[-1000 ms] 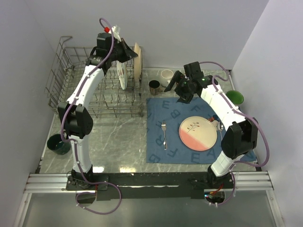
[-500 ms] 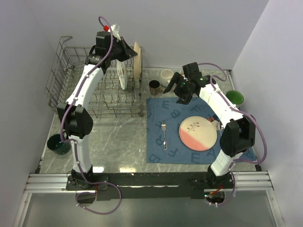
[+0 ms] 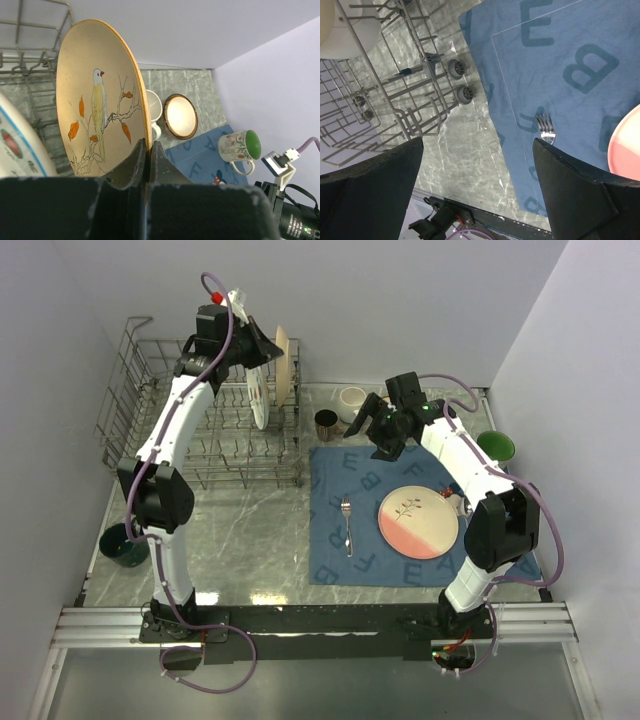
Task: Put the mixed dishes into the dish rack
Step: Insert the plate into the dish rack
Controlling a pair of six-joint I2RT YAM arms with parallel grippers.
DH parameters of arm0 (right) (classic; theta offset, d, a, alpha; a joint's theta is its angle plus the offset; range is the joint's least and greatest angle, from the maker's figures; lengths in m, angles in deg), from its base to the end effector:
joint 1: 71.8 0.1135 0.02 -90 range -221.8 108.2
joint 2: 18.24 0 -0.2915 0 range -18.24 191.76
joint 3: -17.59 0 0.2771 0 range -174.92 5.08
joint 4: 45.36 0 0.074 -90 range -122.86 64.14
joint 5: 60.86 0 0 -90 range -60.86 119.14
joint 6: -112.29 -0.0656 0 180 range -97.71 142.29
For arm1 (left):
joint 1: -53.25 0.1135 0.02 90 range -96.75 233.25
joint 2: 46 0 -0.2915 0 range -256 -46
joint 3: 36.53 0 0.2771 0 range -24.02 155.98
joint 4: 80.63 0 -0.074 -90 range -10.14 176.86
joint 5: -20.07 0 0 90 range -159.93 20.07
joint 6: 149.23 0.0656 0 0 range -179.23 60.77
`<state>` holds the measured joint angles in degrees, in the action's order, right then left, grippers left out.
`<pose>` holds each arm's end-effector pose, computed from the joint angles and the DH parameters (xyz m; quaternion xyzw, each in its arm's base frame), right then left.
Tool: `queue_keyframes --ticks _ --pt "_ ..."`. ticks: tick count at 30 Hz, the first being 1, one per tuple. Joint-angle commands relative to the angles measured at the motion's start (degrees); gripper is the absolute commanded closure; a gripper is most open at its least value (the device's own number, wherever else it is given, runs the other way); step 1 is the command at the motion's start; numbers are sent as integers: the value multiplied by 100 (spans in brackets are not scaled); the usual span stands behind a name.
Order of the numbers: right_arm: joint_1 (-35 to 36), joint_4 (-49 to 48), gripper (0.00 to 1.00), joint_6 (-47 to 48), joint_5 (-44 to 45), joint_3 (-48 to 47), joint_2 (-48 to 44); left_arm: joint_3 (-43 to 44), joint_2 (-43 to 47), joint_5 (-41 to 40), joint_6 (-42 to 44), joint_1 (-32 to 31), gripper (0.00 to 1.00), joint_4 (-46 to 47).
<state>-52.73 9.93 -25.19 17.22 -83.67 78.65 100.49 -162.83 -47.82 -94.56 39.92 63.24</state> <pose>0.3910 0.1495 0.3167 0.1963 0.9172 0.2643 0.2244 0.5210 -0.1488 0.4322 -0.0361 0.7911 -0.3830 0.4755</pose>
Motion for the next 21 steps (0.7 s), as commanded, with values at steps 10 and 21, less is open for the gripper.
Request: queue_keyframes --ticks 10,21 --pt "-53 -157 2 -94 -29 165 -90 -374 812 233 88 66 99 903" --pt "-70 -156 2 -112 -47 262 -90 -998 856 92 298 67 99 1017"
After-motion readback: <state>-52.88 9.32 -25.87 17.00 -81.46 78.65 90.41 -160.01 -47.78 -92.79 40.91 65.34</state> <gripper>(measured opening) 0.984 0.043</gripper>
